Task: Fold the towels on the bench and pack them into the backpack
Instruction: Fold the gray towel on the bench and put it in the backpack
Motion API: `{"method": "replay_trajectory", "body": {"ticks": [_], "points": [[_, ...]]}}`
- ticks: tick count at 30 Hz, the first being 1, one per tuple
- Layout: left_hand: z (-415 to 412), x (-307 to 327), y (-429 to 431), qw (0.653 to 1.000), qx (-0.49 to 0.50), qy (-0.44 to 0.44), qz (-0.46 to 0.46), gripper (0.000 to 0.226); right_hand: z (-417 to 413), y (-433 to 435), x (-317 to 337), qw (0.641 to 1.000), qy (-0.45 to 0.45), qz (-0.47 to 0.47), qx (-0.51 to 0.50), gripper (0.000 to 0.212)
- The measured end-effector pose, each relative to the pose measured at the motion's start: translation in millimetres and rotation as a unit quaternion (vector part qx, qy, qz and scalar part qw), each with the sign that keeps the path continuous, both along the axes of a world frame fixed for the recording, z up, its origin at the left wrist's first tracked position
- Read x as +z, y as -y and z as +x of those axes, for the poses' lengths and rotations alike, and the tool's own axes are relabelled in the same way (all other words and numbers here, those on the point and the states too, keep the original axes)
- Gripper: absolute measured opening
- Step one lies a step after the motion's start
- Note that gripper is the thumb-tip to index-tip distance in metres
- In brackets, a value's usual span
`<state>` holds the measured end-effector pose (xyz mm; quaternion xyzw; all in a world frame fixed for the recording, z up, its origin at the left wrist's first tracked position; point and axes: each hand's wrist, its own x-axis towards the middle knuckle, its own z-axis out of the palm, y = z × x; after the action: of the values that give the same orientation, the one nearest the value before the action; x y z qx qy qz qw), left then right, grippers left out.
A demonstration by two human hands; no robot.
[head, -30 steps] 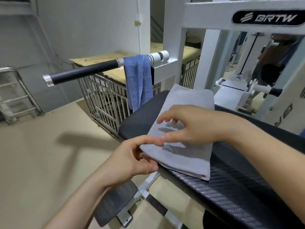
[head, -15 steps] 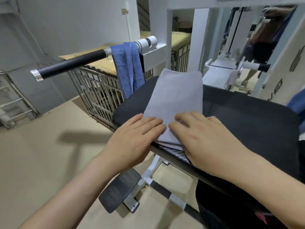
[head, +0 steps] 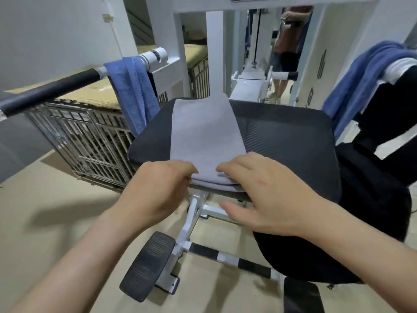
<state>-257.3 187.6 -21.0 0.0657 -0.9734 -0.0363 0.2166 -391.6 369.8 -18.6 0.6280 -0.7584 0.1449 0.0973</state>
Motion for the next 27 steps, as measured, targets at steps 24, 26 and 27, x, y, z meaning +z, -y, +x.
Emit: {"method": "replay_trajectory", "body": {"ticks": [24,26,27], "points": [[-21,18,66,0.794,0.175,-0.030,0.581,0.021,-40,115,26,0.946,0.290,-0.006,-0.144,0.017],[-24,13,69,0.814,0.195,-0.027,0.547,0.019,-45,123,18,0.954,0.254,0.019,-0.160,0.013],[-26,12,70,0.823,0.207,-0.029,0.528,0.016,-46,126,17,0.955,0.247,0.027,-0.163,0.012]]}}
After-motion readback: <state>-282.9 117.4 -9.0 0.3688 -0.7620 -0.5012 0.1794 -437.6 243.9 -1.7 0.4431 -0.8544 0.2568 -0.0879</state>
